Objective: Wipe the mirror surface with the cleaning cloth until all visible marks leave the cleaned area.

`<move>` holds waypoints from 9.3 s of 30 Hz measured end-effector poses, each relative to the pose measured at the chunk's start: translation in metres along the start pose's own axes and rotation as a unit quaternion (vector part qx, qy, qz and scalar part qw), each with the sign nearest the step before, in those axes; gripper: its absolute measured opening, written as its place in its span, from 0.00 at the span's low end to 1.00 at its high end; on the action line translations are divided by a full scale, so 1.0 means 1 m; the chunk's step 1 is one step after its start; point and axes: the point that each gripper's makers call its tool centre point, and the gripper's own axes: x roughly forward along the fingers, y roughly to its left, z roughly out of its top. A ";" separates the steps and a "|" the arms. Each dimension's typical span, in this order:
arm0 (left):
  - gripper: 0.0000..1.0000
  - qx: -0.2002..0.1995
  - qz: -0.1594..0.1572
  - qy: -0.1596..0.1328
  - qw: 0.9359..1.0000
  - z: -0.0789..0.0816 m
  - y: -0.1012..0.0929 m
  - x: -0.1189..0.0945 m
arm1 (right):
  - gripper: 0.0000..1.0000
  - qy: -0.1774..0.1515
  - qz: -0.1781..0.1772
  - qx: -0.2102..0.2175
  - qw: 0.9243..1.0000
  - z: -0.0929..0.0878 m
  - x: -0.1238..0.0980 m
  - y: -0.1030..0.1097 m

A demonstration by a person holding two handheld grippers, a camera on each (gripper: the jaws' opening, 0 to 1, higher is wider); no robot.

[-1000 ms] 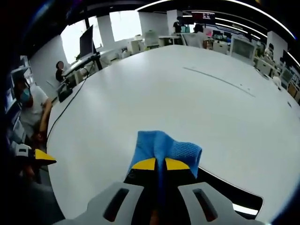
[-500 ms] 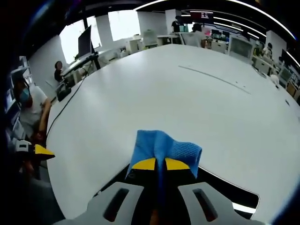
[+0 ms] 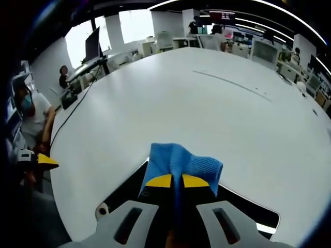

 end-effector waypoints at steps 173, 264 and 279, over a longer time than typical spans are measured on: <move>0.99 -0.001 0.005 -0.007 1.000 0.002 0.002 -0.001 | 0.00 0.001 0.007 0.030 1.000 -0.083 -0.065 0.077; 0.99 0.002 0.020 0.002 1.000 -0.002 0.007 -0.001 | 0.00 0.014 0.020 0.046 0.999 -0.108 -0.089 0.040; 0.99 0.005 0.020 0.005 1.000 -0.002 0.006 -0.001 | 0.00 0.019 0.018 0.054 0.998 -0.111 -0.092 0.035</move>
